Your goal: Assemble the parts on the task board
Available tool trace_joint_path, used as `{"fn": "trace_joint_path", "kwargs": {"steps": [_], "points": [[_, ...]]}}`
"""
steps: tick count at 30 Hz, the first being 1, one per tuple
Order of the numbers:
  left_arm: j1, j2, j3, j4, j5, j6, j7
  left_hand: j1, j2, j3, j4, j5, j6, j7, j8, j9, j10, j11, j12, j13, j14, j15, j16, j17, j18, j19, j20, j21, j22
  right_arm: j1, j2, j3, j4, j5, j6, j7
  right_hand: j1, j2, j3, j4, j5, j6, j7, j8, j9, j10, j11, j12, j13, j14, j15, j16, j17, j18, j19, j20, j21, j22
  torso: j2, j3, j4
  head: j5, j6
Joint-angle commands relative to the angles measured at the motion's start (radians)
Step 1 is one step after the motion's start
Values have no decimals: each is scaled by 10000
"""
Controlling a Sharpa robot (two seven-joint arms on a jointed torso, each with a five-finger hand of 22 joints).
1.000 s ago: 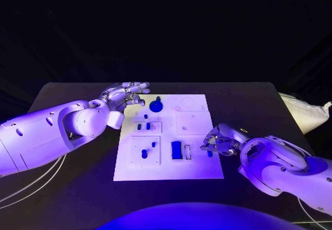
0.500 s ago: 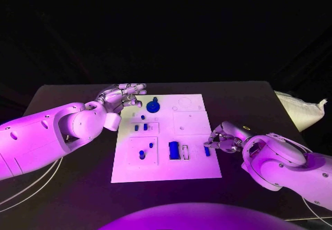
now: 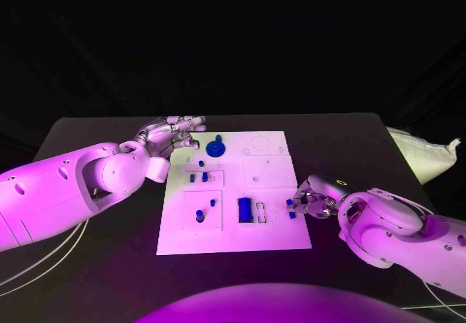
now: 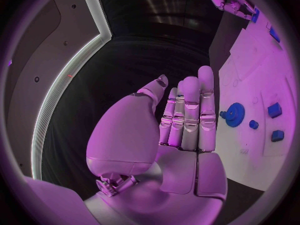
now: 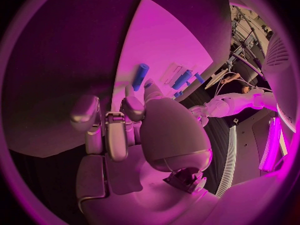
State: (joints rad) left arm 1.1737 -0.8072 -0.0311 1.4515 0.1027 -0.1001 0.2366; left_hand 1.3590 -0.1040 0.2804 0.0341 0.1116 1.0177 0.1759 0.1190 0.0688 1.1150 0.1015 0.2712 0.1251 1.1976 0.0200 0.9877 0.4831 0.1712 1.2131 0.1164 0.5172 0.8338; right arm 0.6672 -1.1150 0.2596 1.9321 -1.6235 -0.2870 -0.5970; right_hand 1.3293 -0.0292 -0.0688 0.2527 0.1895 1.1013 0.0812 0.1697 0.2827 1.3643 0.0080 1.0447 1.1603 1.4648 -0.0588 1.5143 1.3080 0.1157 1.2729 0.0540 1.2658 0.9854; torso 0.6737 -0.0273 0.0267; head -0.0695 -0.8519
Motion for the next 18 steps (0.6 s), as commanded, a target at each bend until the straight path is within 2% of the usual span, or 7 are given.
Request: {"fn": "trace_joint_path", "kwargs": {"steps": [1,7,13,18], "points": [[0,3,5,17,-19,179,42,70,42,-66,8,-10,-96,-2,65,-8,-89,-13,32,14,-70,-15,34,-8,104,41,21,-56,-17,-21,21,0,-24,-597,691,-55,-5,-119,5,78,21,77,5,54,22,37,-45,27,10,806,-22,-67,1338,-5,-6,-29,-59,-6,-7,-9,-7,17,-11],[0,-4,5,16,-19,186,40,70,42,-66,8,-10,-96,-2,65,-8,-89,-13,32,14,-70,-15,34,-8,104,41,21,-56,-17,-44,129,0,-60,-901,940,-57,167,-207,74,51,6,132,-26,80,102,52,-73,52,41,810,-47,-61,1358,-14,16,-49,-42,37,-3,-7,-10,27,-20],[-1,4,5,13,-19,214,26,70,42,-66,8,-10,-96,-2,65,-8,-89,-13,32,14,-70,-15,34,-8,104,41,21,-56,-17,-109,320,-1,-116,-1394,1316,-45,738,-298,299,-229,-93,134,-48,76,215,42,-106,36,54,815,-81,-54,1381,-21,31,-83,-37,65,-9,-7,12,29,-39],[-2,6,5,9,-19,221,19,70,42,-66,8,-10,-96,-2,65,-8,-89,-13,32,14,-70,-15,34,-8,104,41,21,-56,-17,-170,481,-4,-146,-2099,1828,-23,1335,-284,688,-546,-535,166,-63,53,315,10,-126,-44,23,823,-102,-36,1429,-27,42,-109,-37,93,-7,-11,7,49,-47]]}}
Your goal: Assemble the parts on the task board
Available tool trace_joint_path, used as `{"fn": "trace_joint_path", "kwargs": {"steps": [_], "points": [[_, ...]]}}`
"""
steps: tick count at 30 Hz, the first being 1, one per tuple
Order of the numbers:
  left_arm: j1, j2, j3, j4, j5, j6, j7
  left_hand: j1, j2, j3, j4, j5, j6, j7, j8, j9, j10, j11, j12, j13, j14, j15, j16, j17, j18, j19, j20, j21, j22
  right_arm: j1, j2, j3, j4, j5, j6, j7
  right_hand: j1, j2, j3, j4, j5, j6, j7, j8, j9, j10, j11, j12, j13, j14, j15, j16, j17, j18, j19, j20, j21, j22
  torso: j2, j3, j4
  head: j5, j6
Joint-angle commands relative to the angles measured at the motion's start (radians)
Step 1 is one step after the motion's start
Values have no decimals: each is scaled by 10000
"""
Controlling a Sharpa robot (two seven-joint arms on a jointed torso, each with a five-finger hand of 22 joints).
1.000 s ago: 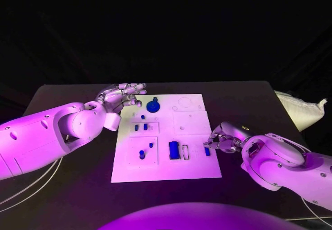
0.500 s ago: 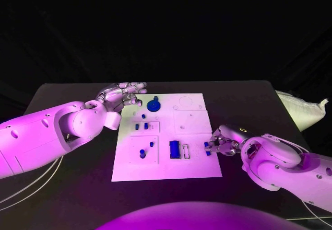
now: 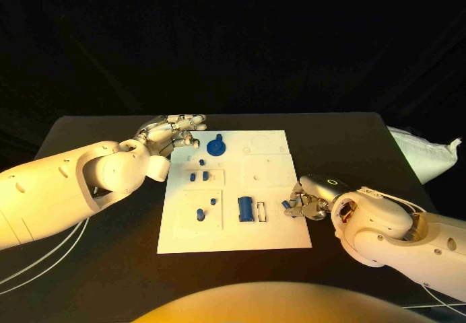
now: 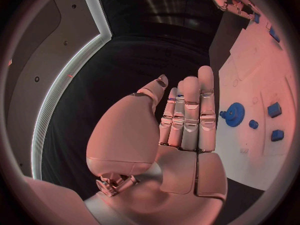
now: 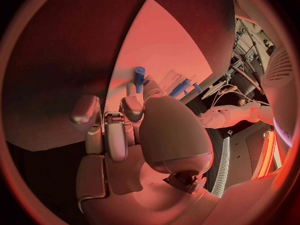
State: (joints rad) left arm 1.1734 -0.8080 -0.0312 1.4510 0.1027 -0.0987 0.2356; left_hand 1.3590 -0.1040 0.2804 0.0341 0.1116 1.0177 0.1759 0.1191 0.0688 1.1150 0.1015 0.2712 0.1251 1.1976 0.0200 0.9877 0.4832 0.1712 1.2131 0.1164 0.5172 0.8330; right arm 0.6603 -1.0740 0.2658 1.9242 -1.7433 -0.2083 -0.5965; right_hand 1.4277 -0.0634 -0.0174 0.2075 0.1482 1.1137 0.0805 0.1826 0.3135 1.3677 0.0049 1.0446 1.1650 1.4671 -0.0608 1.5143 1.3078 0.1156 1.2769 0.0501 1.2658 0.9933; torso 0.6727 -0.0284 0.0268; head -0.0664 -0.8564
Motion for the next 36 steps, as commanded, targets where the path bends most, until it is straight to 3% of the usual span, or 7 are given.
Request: {"fn": "trace_joint_path", "kwargs": {"steps": [1,12,16,21,23,27,36], "points": [[0,16,6,12,-19,209,28,70,42,-67,8,-10,-96,-2,65,-8,-90,-13,32,14,-70,-15,34,-10,104,41,22,-56,-8,-106,92,-66,-71,-1004,1098,-26,436,58,241,-144,-160,50,-60,-81,18,-27,-98,-53,-28,801,-85,-33,1439,-27,2,-73,-39,16,2,-1,8,21,-1],[-3,46,5,-2,-29,221,20,70,42,-67,8,-10,-96,-2,65,-8,-90,-13,32,14,-70,-15,34,-10,104,41,22,-56,-8,-131,347,-84,-184,-1985,1655,-10,1041,38,1021,-541,-293,96,-27,-219,73,-93,-89,-212,-95,817,-81,8,1539,-45,33,-78,-18,92,4,5,0,54,0],[-4,46,4,-1,-43,224,17,79,50,-83,11,-10,-90,-4,76,-6,-98,-14,47,15,-75,-15,37,-17,104,43,22,-64,-13,-136,380,-88,-188,-1923,1496,-28,950,106,1497,-499,345,173,-39,-275,90,-59,-113,-201,-71,814,-77,-3,1526,-52,61,-78,8,137,3,0,-4,58,5],[-6,45,3,8,-51,228,17,79,50,-83,11,-10,-90,-4,76,-6,-98,-14,47,15,-75,-15,37,-17,104,43,22,-64,-13,-137,371,-89,-112,-1379,762,-74,603,71,2086,-348,1294,203,-92,-322,160,43,-146,-131,-9,821,-114,7,1552,-63,118,-107,62,219,8,6,-10,72,14],[-7,45,3,11,-53,230,17,79,50,-83,11,-10,-90,-4,76,-6,-98,-14,47,15,-75,-15,37,-17,104,43,22,-64,-13,-137,363,-89,-57,-1055,348,-93,498,81,2272,-302,1434,191,-96,-335,188,78,-150,-106,13,825,-118,15,1570,-68,133,-113,77,243,6,8,-8,71,22],[-11,42,3,15,-55,231,18,79,50,-83,11,-10,-90,-4,76,-6,-98,-14,47,15,-75,-15,37,-17,104,43,22,-64,-13,-135,333,-87,91,-111,-647,-115,-128,209,2551,119,859,159,-109,-373,246,172,-139,-54,52,837,-109,42,1623,-82,174,-107,115,306,4,8,-5,81,11],[-15,35,2,30,-56,231,22,79,50,-83,11,-10,-90,-4,76,-6,-98,-14,47,15,-75,-15,37,-17,104,43,22,-64,-13,-111,335,-80,376,1581,-1866,-159,-409,7,2820,197,859,182,-127,-385,320,207,-156,-6,109,853,-130,78,1694,-93,222,-119,163,388,11,-1,0,111,0]]}}
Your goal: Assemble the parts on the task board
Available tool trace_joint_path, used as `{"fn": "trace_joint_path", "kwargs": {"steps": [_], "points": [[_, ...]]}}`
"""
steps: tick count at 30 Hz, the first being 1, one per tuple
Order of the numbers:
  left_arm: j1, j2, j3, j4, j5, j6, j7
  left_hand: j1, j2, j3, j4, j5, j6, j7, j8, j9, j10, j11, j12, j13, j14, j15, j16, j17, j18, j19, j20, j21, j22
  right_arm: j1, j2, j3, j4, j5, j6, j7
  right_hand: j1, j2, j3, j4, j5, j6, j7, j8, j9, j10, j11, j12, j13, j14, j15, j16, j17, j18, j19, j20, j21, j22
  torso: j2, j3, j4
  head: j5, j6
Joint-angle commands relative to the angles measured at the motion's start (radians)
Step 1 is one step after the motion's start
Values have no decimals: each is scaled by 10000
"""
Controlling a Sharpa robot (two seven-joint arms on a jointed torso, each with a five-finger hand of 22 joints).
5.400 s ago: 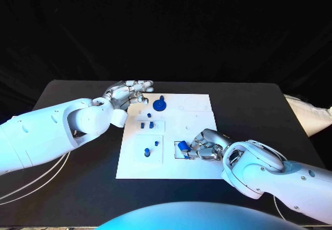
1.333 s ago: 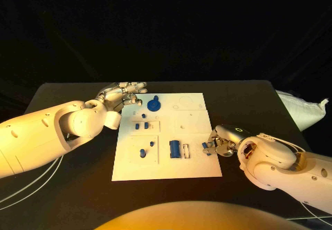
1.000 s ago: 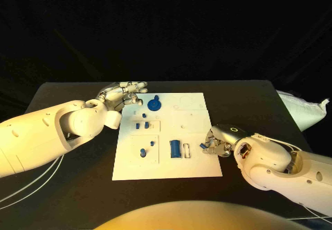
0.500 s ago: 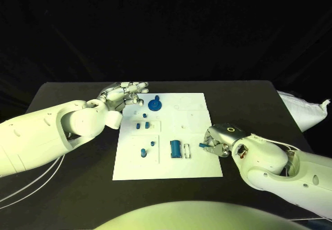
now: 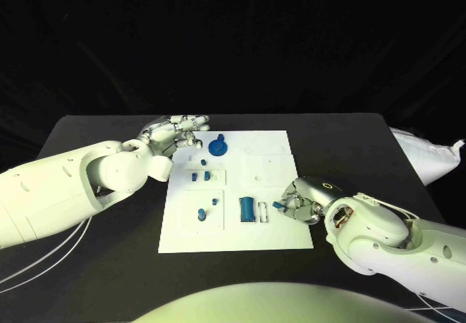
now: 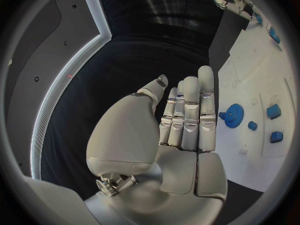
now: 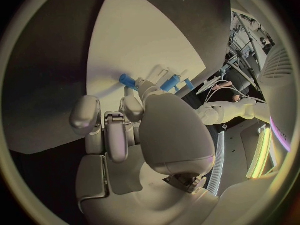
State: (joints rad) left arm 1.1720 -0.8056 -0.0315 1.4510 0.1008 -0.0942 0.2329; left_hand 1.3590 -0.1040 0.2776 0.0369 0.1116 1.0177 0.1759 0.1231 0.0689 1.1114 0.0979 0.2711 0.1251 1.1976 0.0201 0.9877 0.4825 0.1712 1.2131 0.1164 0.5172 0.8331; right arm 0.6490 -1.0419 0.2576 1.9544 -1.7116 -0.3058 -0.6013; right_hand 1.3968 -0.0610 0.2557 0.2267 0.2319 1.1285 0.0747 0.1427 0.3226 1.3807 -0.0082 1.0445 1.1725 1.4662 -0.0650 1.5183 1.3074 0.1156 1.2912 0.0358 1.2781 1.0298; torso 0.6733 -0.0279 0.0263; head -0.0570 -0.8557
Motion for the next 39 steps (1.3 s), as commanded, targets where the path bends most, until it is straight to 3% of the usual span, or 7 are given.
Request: {"fn": "trace_joint_path", "kwargs": {"steps": [1,8,14,21,39], "points": [[-1,8,6,32,-37,183,49,79,50,-55,-17,-10,-90,-4,36,-7,-62,22,47,15,-75,-15,37,-10,104,43,22,-64,-15,4,26,2,98,1445,-963,-112,-136,-41,110,17,38,38,-68,13,236,82,-25,3,43,863,-88,40,1702,-93,82,23,42,26,5,-5,2,22,-9],[-1,3,6,46,-37,174,47,79,50,-55,-17,-10,-90,-4,36,-7,-62,22,47,15,-75,-15,37,-10,104,43,22,-64,-15,12,146,2,133,2127,-965,-108,-407,-199,193,110,153,77,-74,13,290,127,-28,64,100,870,-90,57,1735,-99,103,19,63,59,0,-13,-3,33,-26],[-1,12,6,61,-37,171,43,79,50,-55,-17,-10,-90,-4,36,-7,-62,22,47,15,-75,-15,37,-10,104,43,22,-64,-15,28,319,1,12,2362,-553,-114,-873,-336,120,286,750,170,-99,40,382,234,-45,196,207,881,-101,82,1783,-113,153,9,114,144,-7,-18,8,29,-39],[0,10,6,74,-37,164,41,79,50,-55,-17,-10,-90,-4,36,-7,-62,22,47,15,-75,-15,37,-10,104,43,22,-64,-15,35,564,-1,-154,2485,-264,-111,-1245,-342,-86,415,1321,260,-131,63,473,356,-73,369,347,889,-127,105,1826,-121,185,-14,145,197,5,-5,-3,62,-35],[1,33,7,78,-37,194,-2,79,50,-55,-17,-10,-90,-4,36,-7,-62,22,47,15,-75,-15,37,-10,104,43,22,-64,-15,49,767,-3,-287,2310,113,-110,-1661,-252,-399,569,1393,376,-174,96,569,453,-107,435,407,897,-155,126,1867,-124,197,-38,155,220,0,3,-10,90,-66]]}}
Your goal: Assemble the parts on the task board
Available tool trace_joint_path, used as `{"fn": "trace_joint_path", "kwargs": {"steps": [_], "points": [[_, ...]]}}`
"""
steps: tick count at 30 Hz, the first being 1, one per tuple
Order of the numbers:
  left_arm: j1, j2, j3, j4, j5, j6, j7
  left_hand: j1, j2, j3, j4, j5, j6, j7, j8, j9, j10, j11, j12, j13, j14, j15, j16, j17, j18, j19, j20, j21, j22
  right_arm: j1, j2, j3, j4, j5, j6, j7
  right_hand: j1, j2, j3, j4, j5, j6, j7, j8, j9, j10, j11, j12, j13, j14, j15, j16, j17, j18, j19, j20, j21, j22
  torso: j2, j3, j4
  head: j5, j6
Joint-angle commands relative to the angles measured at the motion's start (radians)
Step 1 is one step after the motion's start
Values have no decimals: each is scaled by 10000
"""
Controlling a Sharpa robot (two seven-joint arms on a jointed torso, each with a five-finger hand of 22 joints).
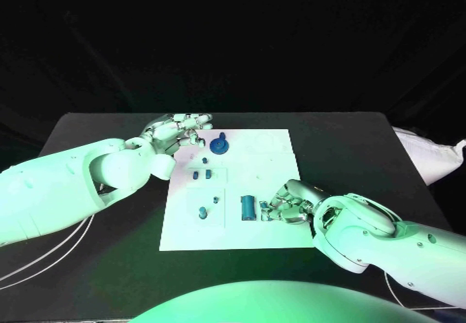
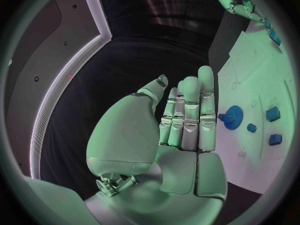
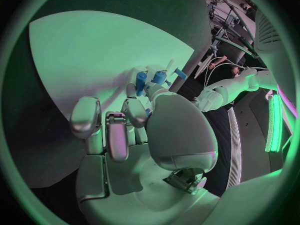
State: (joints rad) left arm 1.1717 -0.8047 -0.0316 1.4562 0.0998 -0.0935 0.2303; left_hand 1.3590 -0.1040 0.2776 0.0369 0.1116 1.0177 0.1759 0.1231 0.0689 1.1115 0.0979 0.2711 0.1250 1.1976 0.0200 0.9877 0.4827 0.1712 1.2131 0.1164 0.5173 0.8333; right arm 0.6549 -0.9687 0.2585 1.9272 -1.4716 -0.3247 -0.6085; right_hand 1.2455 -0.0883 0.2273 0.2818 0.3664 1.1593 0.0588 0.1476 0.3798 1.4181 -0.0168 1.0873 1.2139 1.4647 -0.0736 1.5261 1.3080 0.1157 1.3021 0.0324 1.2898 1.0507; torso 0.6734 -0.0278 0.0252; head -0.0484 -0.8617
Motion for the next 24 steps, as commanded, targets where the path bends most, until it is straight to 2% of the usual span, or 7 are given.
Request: {"fn": "trace_joint_path", "kwargs": {"steps": [1,9,16,24], "points": [[3,25,7,26,-27,187,23,79,50,-55,-17,-10,-90,-4,36,-7,-62,22,47,16,-75,-15,38,-12,104,43,22,-64,-16,-10,42,-11,-22,-112,297,-38,-206,21,-162,35,43,72,-15,47,4,84,-21,1,-11,911,-69,49,1862,-126,89,-5,40,14,0,1,-1,1,-3],[3,32,7,25,-27,190,10,79,50,-55,-17,-10,-90,-4,36,-7,-62,22,47,16,-75,-15,38,-12,104,43,22,-64,-16,-6,91,-11,-43,-272,258,-38,-780,75,-706,74,-56,104,-16,25,63,108,-17,-16,-3,908,-67,42,1852,-128,89,-7,36,19,2,-1,7,1,-3],[3,34,7,22,-28,194,2,79,50,-55,-17,-10,-90,-4,36,-7,-62,22,47,16,-75,-15,38,-12,104,43,22,-64,-16,-1,106,-11,-34,-375,224,-31,-1213,294,-1174,88,97,259,-82,84,149,217,-63,344,302,912,-102,50,1871,-126,91,-30,33,27,-1,-2,-1,-6,-8],[3,26,7,20,-28,215,-17,79,50,-55,-17,-10,-90,-4,36,-7,-62,22,47,16,-75,-15,38,-12,104,43,22,-64,-16,-2,49,-11,57,-479,125,-1,-1727,363,-1906,94,-621,284,-113,93,231,235,-88,393,404,913,-125,51,1878,-128,94,-54,30,39,-3,6,-8,2,-5]]}}
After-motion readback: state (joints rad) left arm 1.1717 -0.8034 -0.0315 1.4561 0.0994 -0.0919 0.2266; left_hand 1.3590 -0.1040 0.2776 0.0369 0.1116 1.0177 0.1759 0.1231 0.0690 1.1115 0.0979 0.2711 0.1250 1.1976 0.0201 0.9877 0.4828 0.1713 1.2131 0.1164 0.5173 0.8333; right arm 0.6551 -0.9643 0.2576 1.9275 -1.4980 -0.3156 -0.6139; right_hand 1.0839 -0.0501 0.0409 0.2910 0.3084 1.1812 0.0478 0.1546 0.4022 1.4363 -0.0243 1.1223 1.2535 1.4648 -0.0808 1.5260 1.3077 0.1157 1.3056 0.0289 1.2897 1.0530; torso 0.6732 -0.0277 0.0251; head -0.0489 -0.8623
